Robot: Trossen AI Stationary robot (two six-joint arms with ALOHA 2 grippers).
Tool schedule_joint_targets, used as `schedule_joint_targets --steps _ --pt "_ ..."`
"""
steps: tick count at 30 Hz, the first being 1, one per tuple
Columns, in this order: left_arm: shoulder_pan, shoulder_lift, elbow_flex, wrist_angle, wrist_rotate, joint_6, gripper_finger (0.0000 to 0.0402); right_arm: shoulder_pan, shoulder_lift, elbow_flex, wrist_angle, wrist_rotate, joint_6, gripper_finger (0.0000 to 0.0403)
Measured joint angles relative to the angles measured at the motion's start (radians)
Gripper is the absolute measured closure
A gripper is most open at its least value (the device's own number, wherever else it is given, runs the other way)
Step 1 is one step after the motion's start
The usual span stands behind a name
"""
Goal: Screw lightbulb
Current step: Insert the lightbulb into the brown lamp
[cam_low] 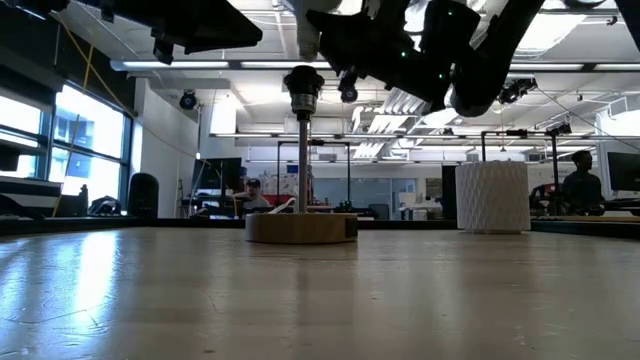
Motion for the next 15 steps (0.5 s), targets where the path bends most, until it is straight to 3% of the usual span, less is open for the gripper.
schedule_joint_targets --steps 10,15 --pt "-0.002 0.0 0.0 -0.005 0.0 -0.015 0.0351 0.0 0.033 0.0 0.007 -0.003 -0.009 0.0277" --pt "-0.003 0.0 0.0 0.071 0.002 0.056 0.0351 -0.007 0.033 0.0 -0.001 0.002 -0.025 0.0277"
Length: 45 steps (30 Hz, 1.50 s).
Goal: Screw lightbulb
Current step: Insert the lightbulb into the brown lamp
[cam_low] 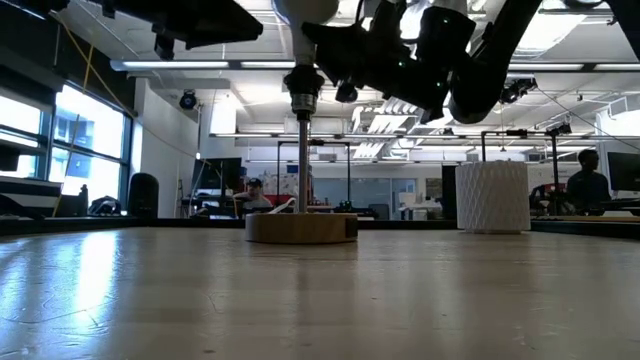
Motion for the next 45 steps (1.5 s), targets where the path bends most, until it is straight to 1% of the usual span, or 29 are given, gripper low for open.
schedule_joint_targets --steps 6,10,13,14,16,19,22,24,26,28,30,33,36,42,45 --pt "0.025 0.0 0.006 0.13 0.079 0.137 0.0351 -0.002 0.0 0.0 -0.027 0.004 -0.038 0.0277" --pt "0.059 0.0 0.08 0.132 0.125 0.246 0.0351 0.004 -0.002 0.0 -0.056 0.006 -0.075 0.0277" --pt "0.08 -0.001 0.175 0.073 0.153 0.343 0.0351 0.004 -0.002 0.0 -0.062 0.008 -0.076 0.0277" --pt "0.087 -0.005 0.214 0.026 0.155 0.369 0.0353 0.003 -0.002 0.0 -0.063 0.008 -0.076 0.0277" --pt "0.106 -0.02 0.307 -0.125 0.17 0.391 0.0361 0.004 -0.002 0.0 -0.064 0.008 -0.076 0.0277" --pt "0.156 -0.045 0.472 -0.432 0.256 0.354 0.0383 0.004 -0.002 -0.005 -0.066 0.01 -0.076 0.0277" --pt "0.231 -0.047 0.622 -0.712 0.335 0.263 0.0398 0.004 -0.002 -0.005 -0.07 0.01 -0.078 0.0277" --pt "0.288 -0.045 0.688 -0.86 0.384 0.197 0.0396 0.004 -0.002 -0.005 -0.069 0.01 -0.081 0.0277" --pt "0.337 -0.044 0.718 -0.962 0.452 0.141 0.0395 0.004 -0.002 -0.005 -0.069 0.01 -0.081 0.0277" --pt "0.375 -0.042 0.721 -1.017 0.517 0.097 0.0395 0.004 -0.002 -0.005 -0.07 0.01 -0.076 0.0277" --pt "0.397 -0.041 0.72 -1.055 0.556 0.049 0.0398 0.004 -0.002 -0.005 -0.07 0.01 -0.076 0.0277" --pt "0.418 -0.035 0.721 -1.093 0.565 -0.007 0.04 0.004 -0.002 -0.005 -0.071 0.01 -0.072 0.0277" --pt "0.427 -0.025 0.718 -1.09 0.575 -0.012 0.0401 0.001 -0.002 -0.006 -0.072 0.007 -0.057 0.0275" --pt "0.435 -0.014 0.715 -1.083 0.595 -0.021 0.0401 0.001 0.0 -0.008 -0.09 0.006 -0.058 0.0216" --pt "0.434 -0.014 0.715 -1.087 0.597 -0.021 0.0401 -0.006 -0.006 -0.011 -0.116 -0.002 -0.052 0.0199"
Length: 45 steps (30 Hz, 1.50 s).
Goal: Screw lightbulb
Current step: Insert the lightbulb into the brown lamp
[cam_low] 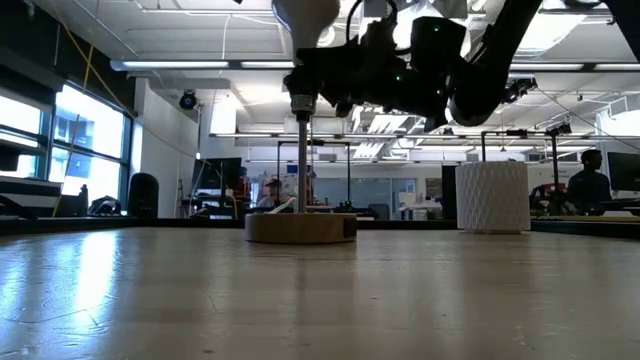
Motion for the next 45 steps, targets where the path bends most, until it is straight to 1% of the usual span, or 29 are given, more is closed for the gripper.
schedule_joint_targets --steps 2,5,8,10,13,15,18,20,22,25,31,35,39,43,45 --pt "-0.003 0.0 0.0 0.002 -0.001 0.0 0.0401 -0.01 -0.027 0.0 -0.011 -0.021 0.015 0.0196" --pt "-0.003 0.0 -0.001 -0.003 0.0 0.0 0.0401 -0.021 -0.074 0.001 -0.09 -0.069 0.025 0.0195" --pt "-0.003 0.0 -0.001 -0.005 0.0 0.0 0.0401 -0.026 -0.151 0.002 -0.22 -0.083 -0.014 0.0194" --pt "-0.003 0.0 -0.001 -0.004 0.0 0.0 0.0401 -0.026 -0.211 0.003 -0.345 -0.08 -0.066 0.0194" --pt "-0.003 0.001 -0.001 -0.003 0.0 0.001 0.0401 -0.026 -0.312 0.003 -0.589 -0.006 -0.153 0.0193" --pt "-0.003 0.001 -0.002 -0.004 0.0 0.001 0.0401 -0.025 -0.383 0.003 -0.735 0.077 -0.204 0.0193" --pt "-0.005 0.001 -0.002 0.0 -0.008 0.008 0.0401 -0.014 -0.469 0.003 -0.894 0.2 -0.25 0.0192" --pt "-0.01 0.001 -0.004 0.01 -0.026 0.021 0.0401 -0.005 -0.513 0.003 -0.958 0.255 -0.268 0.0192" --pt "-0.015 0.002 -0.005 0.022 -0.04 0.038 0.0401 0.002 -0.544 0.003 -0.986 0.275 -0.275 0.0192" --pt "-0.018 0.002 -0.005 0.033 -0.053 0.047 0.0401 0.013 -0.561 0.003 -1.001 0.277 -0.275 0.0192" --pt "-0.018 0.001 -0.005 0.04 -0.056 0.054 0.0401 0.023 -0.562 0.003 -1.004 0.281 -0.275 0.0192" --pt "-0.018 -0.013 -0.006 0.034 -0.056 0.057 0.0401 0.023 -0.562 0.003 -1.005 0.316 -0.275 0.0192" --pt "-0.018 -0.026 -0.006 0.034 -0.056 0.059 0.0401 0.023 -0.562 0.003 -1.005 0.318 -0.275 0.0192" --pt "-0.029 -0.034 -0.006 0.047 -0.082 0.075 0.0401 0.023 -0.562 0.003 -1.002 0.32 -0.275 0.0192" --pt "-0.04 -0.039 -0.006 0.046 -0.095 0.084 0.0401 0.023 -0.562 0.003 -0.996 0.354 -0.275 0.0192"
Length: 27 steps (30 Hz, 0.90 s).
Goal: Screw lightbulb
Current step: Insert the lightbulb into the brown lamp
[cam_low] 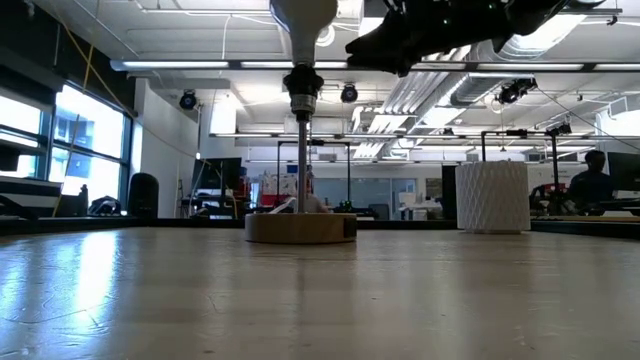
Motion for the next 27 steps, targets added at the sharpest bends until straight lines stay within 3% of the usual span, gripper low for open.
schedule_joint_targets --steps 4,7,12,14,16,18,22,27 --pt "-0.05 -0.029 0.001 -0.018 -0.037 0.016 0.0401 -0.009 -0.013 0.0 0.015 0.073 0.009 0.0195" --pt "-0.126 -0.053 -0.014 -0.054 -0.078 -0.01 0.0401 -0.021 -0.036 0.0 0.02 0.044 0.004 0.0221" --pt "-0.306 -0.091 -0.17 -0.028 -0.376 -0.117 0.0401 -0.022 -0.055 0.001 0.012 0.035 -0.019 0.0331" --pt "-0.342 -0.096 -0.263 0.096 -0.493 -0.15 0.0401 -0.011 -0.044 0.001 0.021 0.039 -0.022 0.038" --pt "-0.355 -0.089 -0.368 0.286 -0.603 -0.164 0.0401 0.007 -0.024 -0.01 0.071 0.047 -0.023 0.0391" --pt "-0.353 -0.077 -0.467 0.472 -0.644 -0.14 0.0401 0.018 -0.02 -0.068 0.186 0.094 -0.001 0.0391" --pt "-0.343 -0.059 -0.625 0.901 -0.592 0.044 0.0401 -0.034 -0.022 -0.237 0.553 0.168 0.101 0.04" --pt "-0.353 -0.058 -0.752 1.462 -0.235 0.418 0.0401 -0.068 0.017 -0.307 0.875 0.004 0.252 0.0402"
